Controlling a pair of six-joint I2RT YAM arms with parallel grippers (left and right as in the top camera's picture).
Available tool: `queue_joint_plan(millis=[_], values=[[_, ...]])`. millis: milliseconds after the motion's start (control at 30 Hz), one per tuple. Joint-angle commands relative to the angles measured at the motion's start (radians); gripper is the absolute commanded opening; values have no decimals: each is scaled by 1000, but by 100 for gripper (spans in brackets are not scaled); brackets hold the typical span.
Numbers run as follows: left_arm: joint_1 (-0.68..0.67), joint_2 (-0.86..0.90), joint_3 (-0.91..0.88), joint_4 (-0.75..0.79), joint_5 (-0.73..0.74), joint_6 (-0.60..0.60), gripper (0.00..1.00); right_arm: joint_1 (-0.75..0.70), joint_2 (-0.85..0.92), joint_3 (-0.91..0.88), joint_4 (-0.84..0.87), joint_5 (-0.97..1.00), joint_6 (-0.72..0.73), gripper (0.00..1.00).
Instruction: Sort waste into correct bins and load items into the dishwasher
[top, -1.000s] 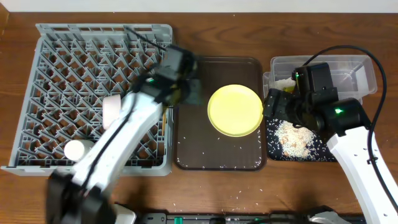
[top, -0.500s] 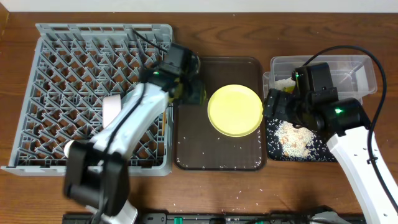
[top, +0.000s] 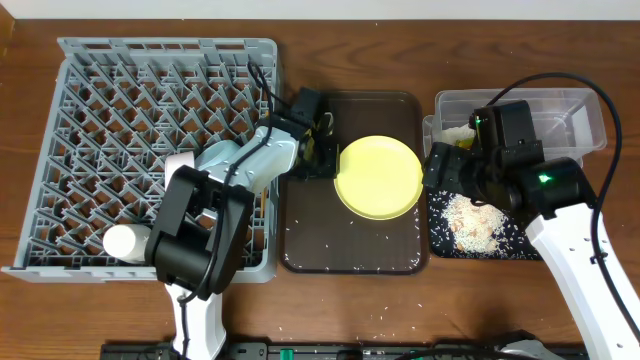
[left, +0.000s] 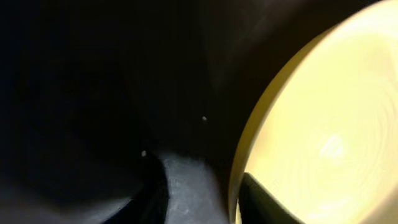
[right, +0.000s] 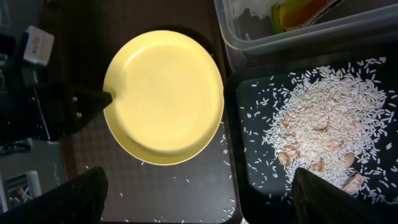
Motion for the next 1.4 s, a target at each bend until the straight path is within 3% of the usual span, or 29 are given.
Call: queue_joint_plan(millis=[0,67,100,267,567,700,800,867,900,1000,1133,1200,1267,1300,1367], values=[[-21,60,0,5,13,-2,29,-2,7,-1,0,7,3,93],[-33,62,0,13,12,5,21,-2,7,-1,1,7,3,93],[-44,62,0,15,11,38,8,-2,7,-1,0,7,3,93],[-26,37,1,-8,11,47,7,-2,7,-1,0,7,3,93],[113,-342,4,-143,0,121,7,-2,7,-1,1,7,3,93],[196,-530,4,-237,-192,161,7,-2,7,-1,0,7,3,93],[217,-592,4,-235,-113,167,8,-2,7,-1,0,7,3,93],[203,-594,4,-237,-37,163,17,-2,7,-1,0,7,3,93],[189,-583,3,-236,-18,153,31,-2,7,-1,0,8,3,93],[132,-524,3,-227,-19,142,43,-2,7,-1,1,9,3,93],[66,-381,3,-188,-18,137,45,-2,9,-1,0,53,3,94],[44,-306,3,-167,-17,122,45,-2,18,-2,0,95,3,89],[31,-240,3,-152,-17,111,45,-2,36,-4,8,132,3,74],[25,-201,3,-145,-17,110,45,-2,56,-10,24,132,2,64],[23,-143,3,-134,-18,106,44,2,94,-20,48,97,-3,26]])
